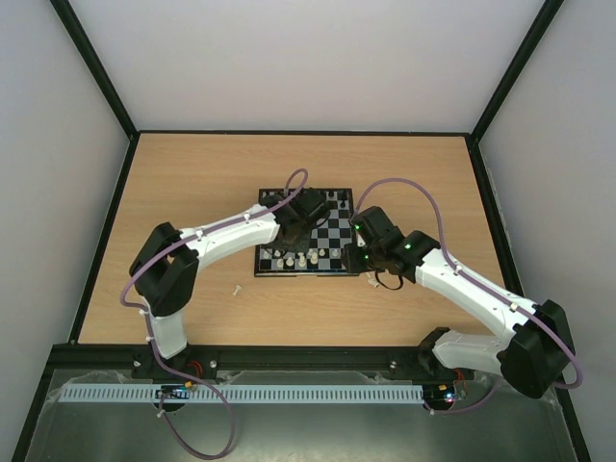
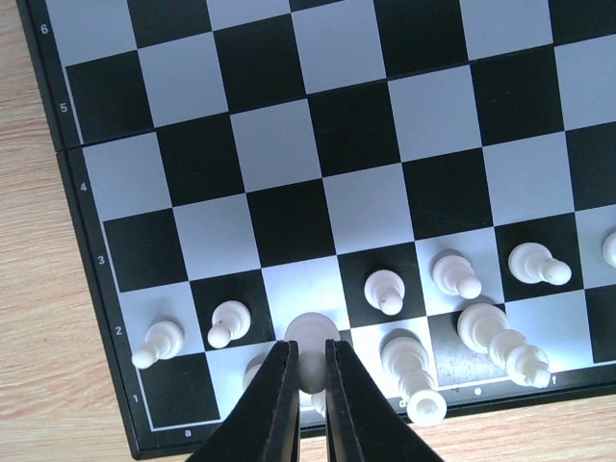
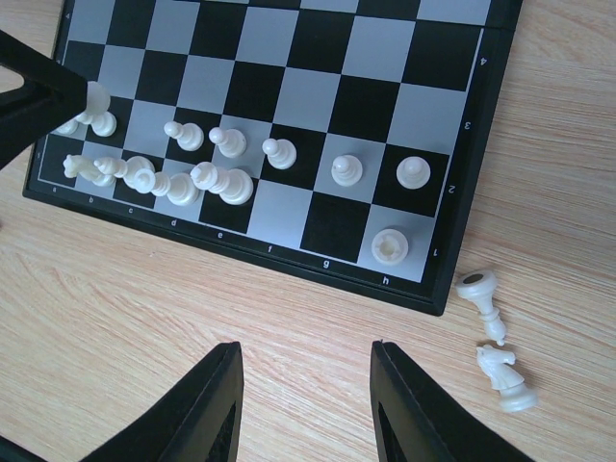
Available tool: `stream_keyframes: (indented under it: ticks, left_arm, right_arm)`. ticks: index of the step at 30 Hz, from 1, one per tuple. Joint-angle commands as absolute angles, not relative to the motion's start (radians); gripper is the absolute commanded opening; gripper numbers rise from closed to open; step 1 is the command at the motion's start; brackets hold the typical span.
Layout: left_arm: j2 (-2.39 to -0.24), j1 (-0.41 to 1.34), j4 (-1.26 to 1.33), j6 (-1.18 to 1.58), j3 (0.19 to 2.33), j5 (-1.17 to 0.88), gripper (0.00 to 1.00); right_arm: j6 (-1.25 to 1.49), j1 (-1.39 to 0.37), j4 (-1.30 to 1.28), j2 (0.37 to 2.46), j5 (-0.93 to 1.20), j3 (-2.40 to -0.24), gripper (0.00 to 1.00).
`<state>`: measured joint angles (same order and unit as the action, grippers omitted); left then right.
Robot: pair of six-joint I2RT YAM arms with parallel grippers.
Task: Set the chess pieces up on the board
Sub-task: Place the chess piece on the chessboard.
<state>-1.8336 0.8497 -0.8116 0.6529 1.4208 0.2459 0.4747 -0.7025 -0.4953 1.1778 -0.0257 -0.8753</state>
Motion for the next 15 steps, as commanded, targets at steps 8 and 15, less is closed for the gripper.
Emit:
stream_keyframes:
  ticks: [8, 15]
  left_arm:
    - [-1.893, 0.822, -0.773, 0.613, 1.408, 0.201, 0.03]
    - [-1.912, 0.813, -0.748, 0.613, 1.376, 0.196, 0.04]
  right_arm:
    - [0.466, -0.708, -0.515, 1.158, -0.026, -0.863, 0.37]
    - [0.468, -0.708, -0.515, 1.161, -0.024, -0.863, 0.37]
